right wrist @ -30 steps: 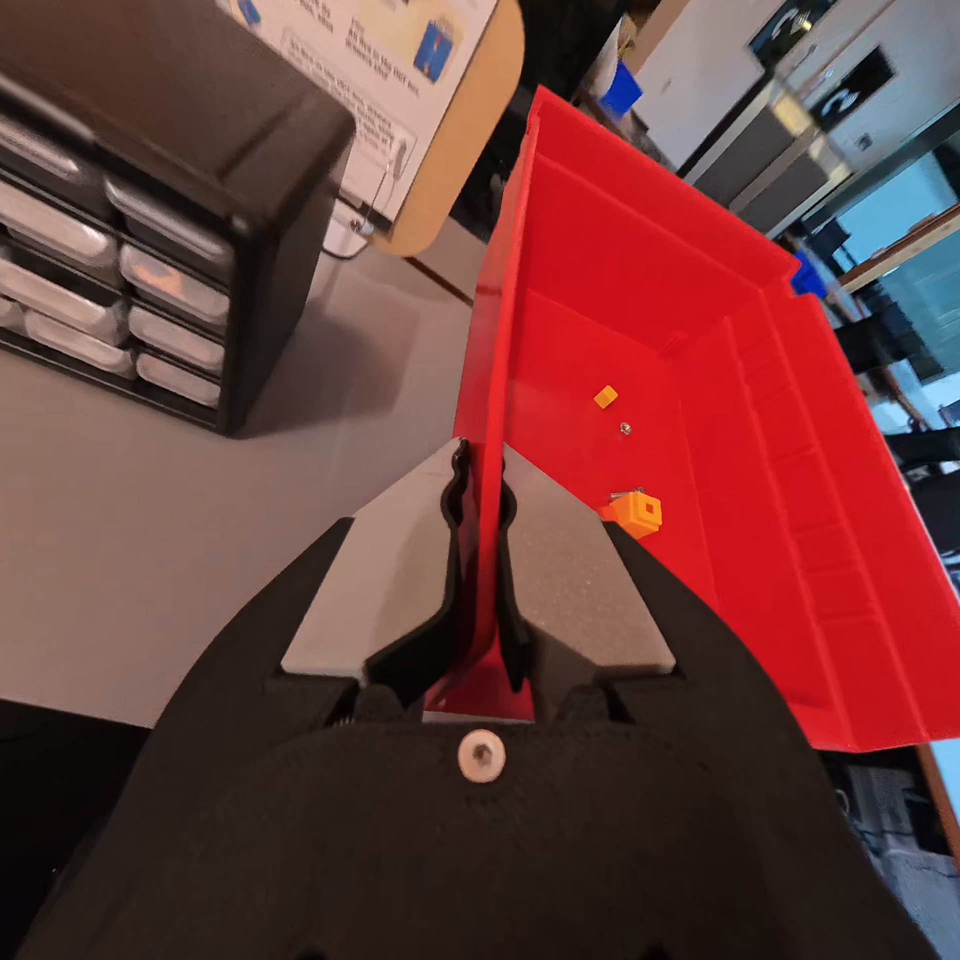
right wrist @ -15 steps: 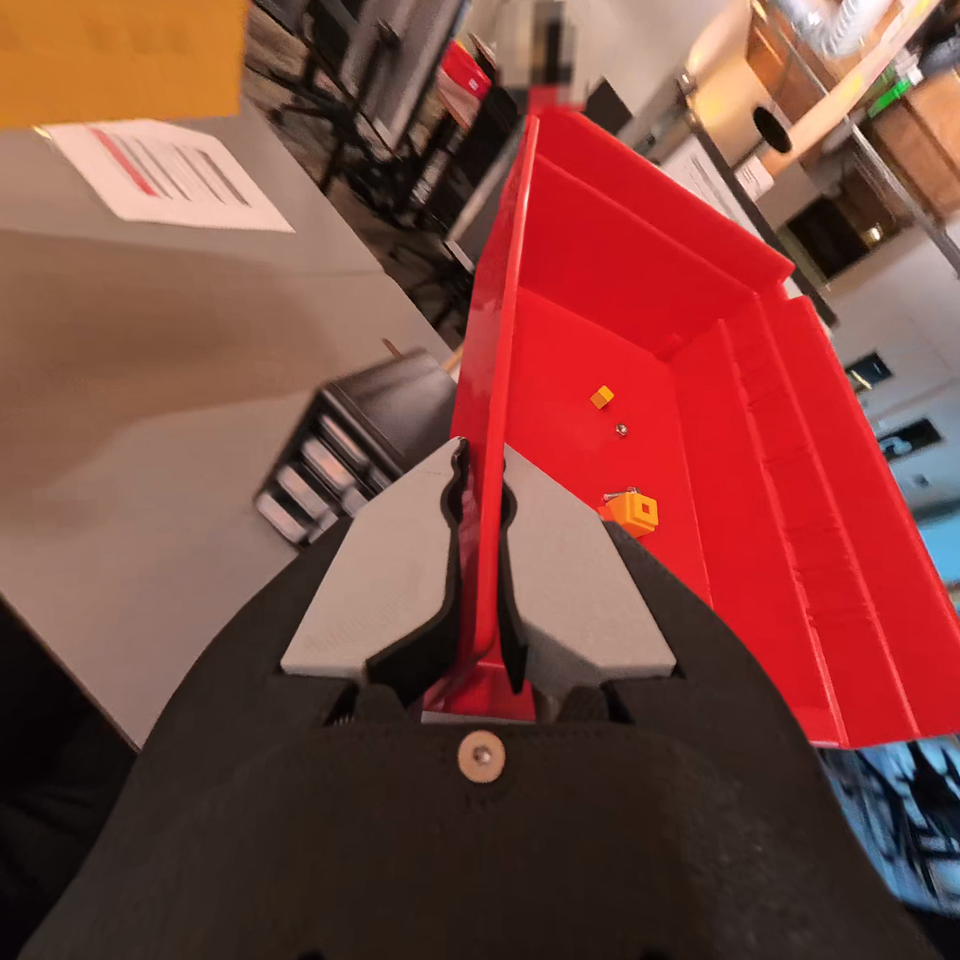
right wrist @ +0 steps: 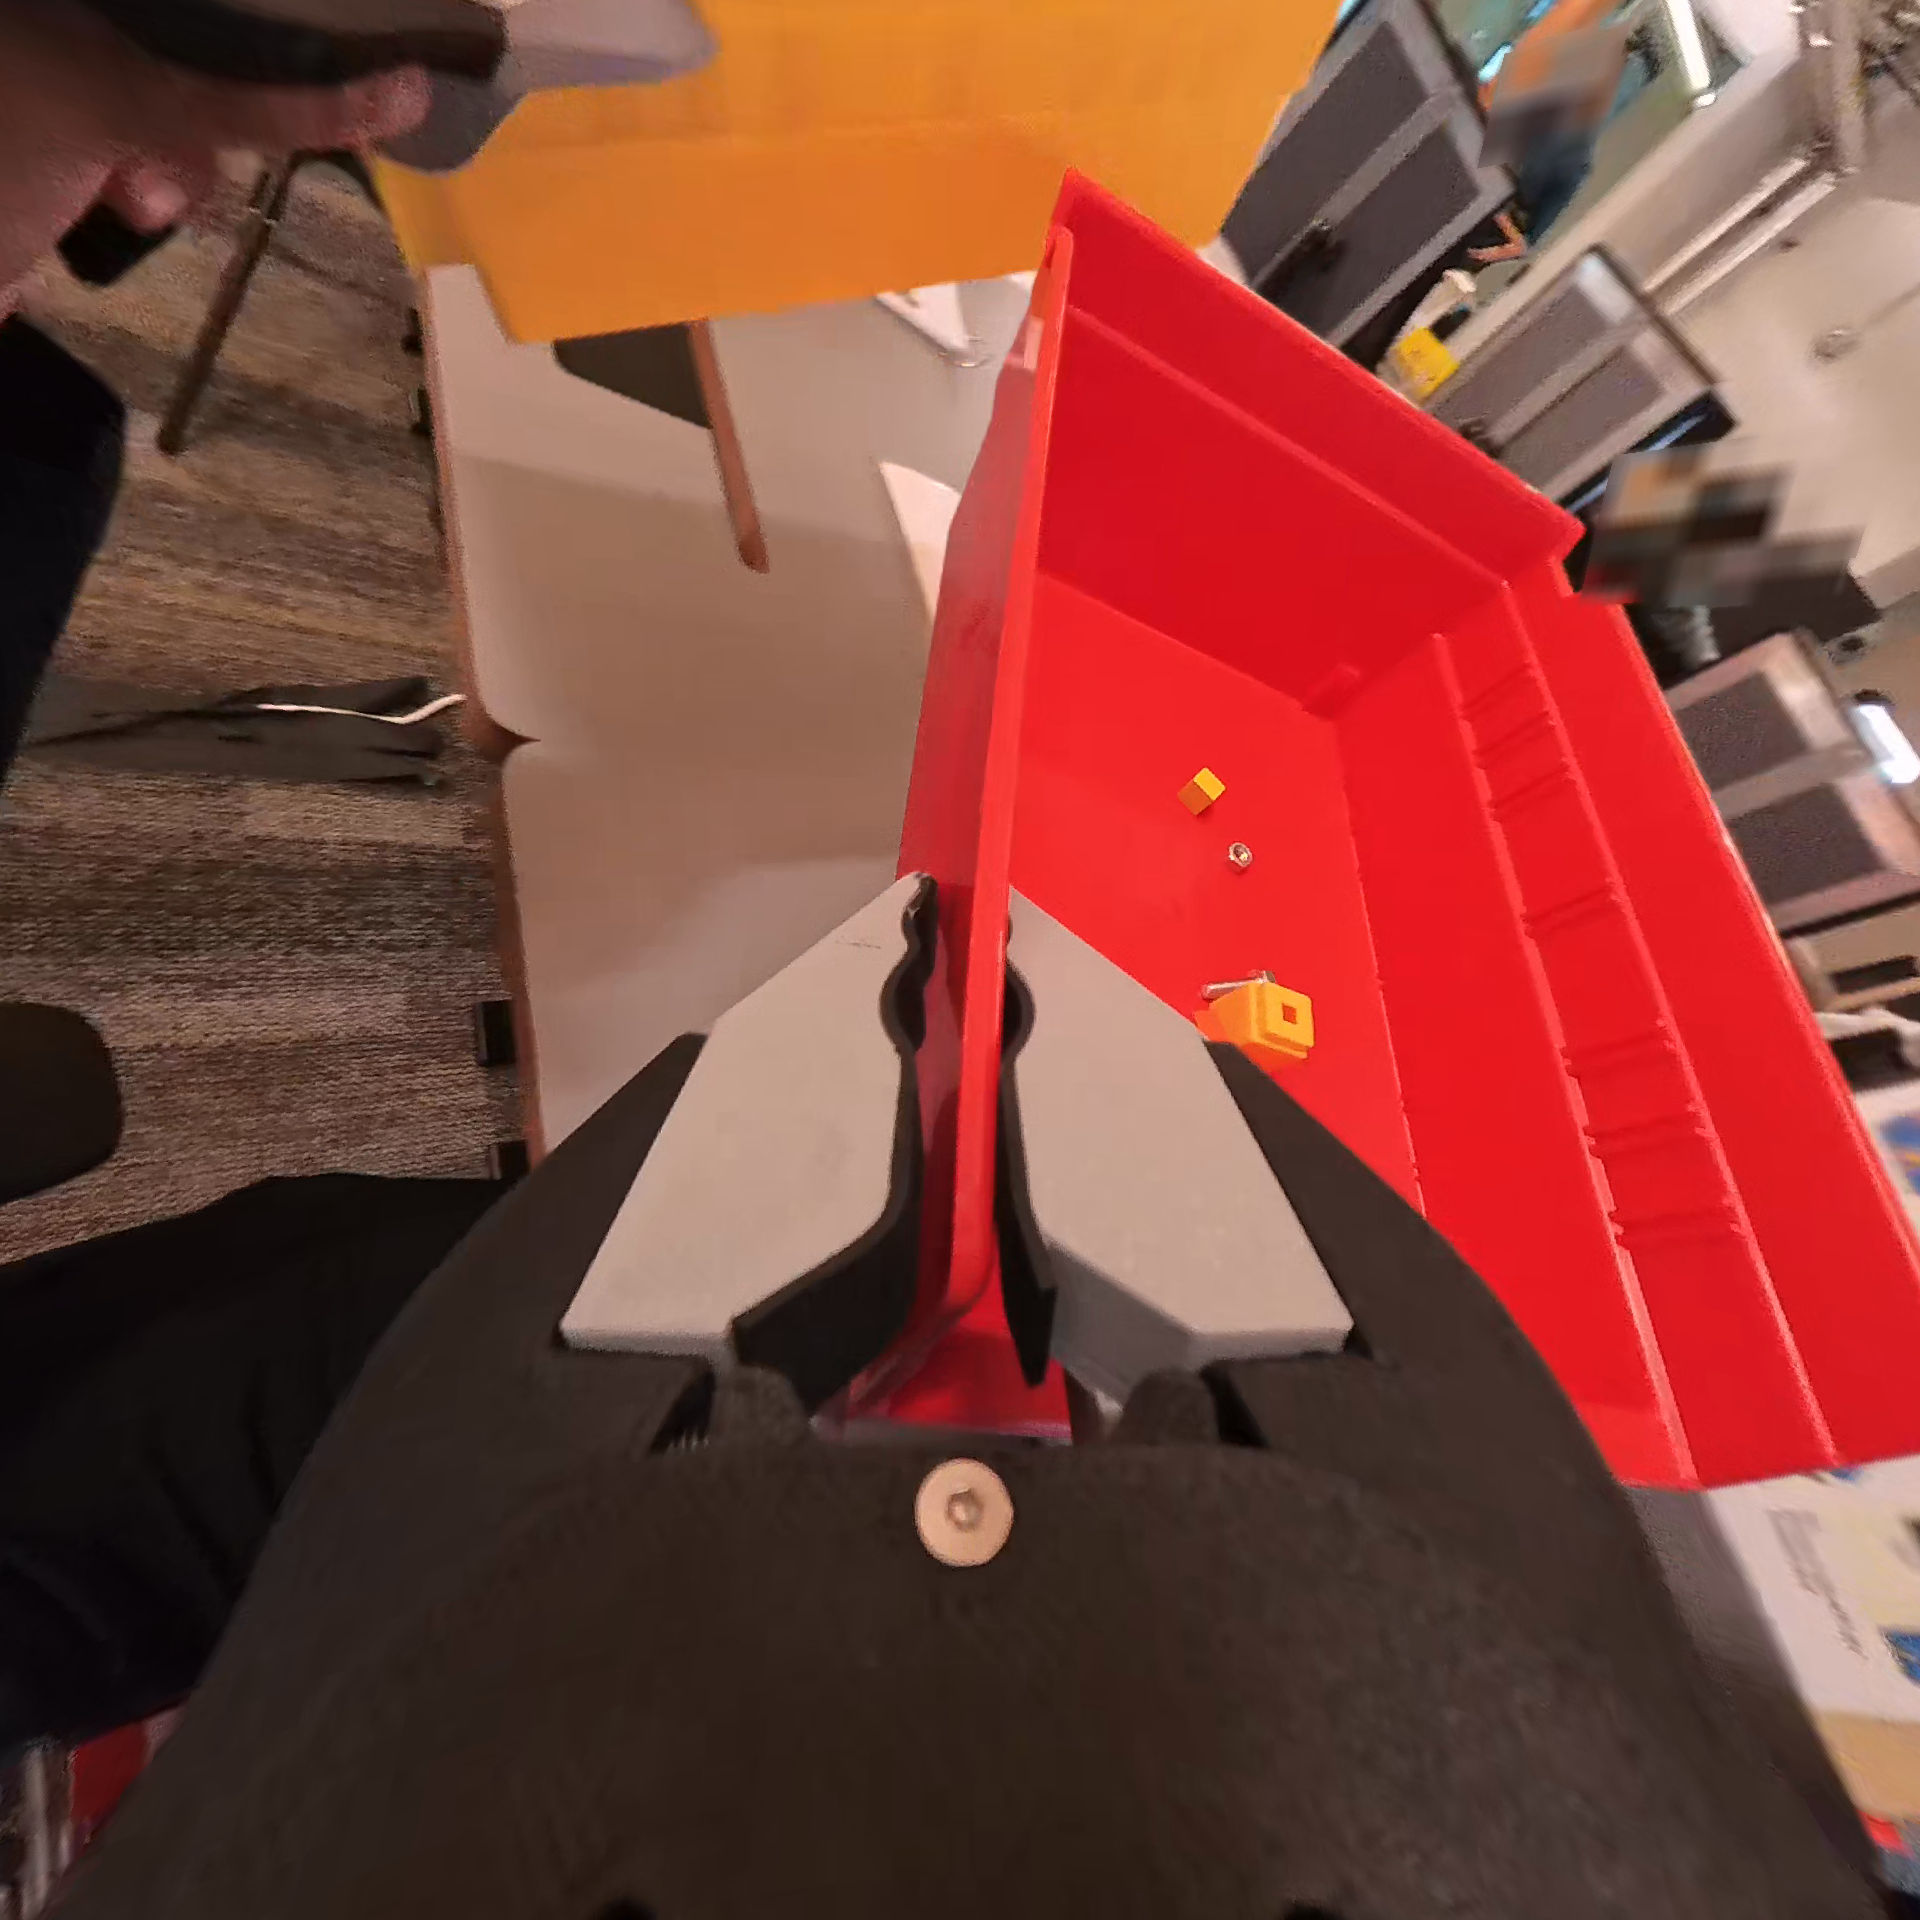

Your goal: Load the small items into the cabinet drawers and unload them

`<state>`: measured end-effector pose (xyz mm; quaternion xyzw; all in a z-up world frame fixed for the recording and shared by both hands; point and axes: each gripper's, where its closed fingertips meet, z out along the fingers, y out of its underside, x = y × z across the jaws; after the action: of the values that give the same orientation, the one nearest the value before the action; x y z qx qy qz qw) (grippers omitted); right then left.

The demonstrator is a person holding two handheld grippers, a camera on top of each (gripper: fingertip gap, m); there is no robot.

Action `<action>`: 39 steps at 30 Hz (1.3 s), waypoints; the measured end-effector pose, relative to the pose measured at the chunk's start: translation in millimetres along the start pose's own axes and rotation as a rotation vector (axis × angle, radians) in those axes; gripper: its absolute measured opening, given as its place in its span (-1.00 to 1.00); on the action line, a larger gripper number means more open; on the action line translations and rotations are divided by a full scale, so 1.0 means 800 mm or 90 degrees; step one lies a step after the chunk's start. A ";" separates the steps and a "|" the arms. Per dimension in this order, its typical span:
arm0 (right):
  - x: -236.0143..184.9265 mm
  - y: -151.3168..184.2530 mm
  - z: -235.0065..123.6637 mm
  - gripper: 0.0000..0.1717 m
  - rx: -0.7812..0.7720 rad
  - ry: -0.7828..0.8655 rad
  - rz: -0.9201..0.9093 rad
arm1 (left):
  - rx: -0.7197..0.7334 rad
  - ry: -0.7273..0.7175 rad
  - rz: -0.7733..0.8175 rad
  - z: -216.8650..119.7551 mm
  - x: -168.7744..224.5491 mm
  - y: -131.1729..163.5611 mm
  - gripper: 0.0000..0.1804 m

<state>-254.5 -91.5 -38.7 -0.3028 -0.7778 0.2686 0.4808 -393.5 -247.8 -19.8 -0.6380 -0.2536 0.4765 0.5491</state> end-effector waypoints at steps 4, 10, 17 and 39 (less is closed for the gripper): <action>-0.051 0.031 0.048 -0.95 -0.016 -0.051 0.028 | -0.013 -0.007 -0.014 0.005 -0.010 0.012 -0.97; -0.112 0.112 0.139 -0.95 -0.106 -0.098 0.104 | -0.002 0.021 -0.008 0.012 0.006 0.007 -0.97; -0.089 0.122 0.230 -0.94 -0.115 0.018 0.197 | 0.010 0.053 0.049 0.016 0.048 -0.011 -0.97; 0.033 0.256 -0.068 -0.76 -0.042 0.066 0.281 | 0.123 0.204 0.175 -0.045 0.198 -0.098 -0.98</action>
<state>-170.4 72.5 -146.9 -0.4949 -0.6751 0.3255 0.4397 -279.7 -109.2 0.0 -0.6787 -0.0272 0.4617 0.5705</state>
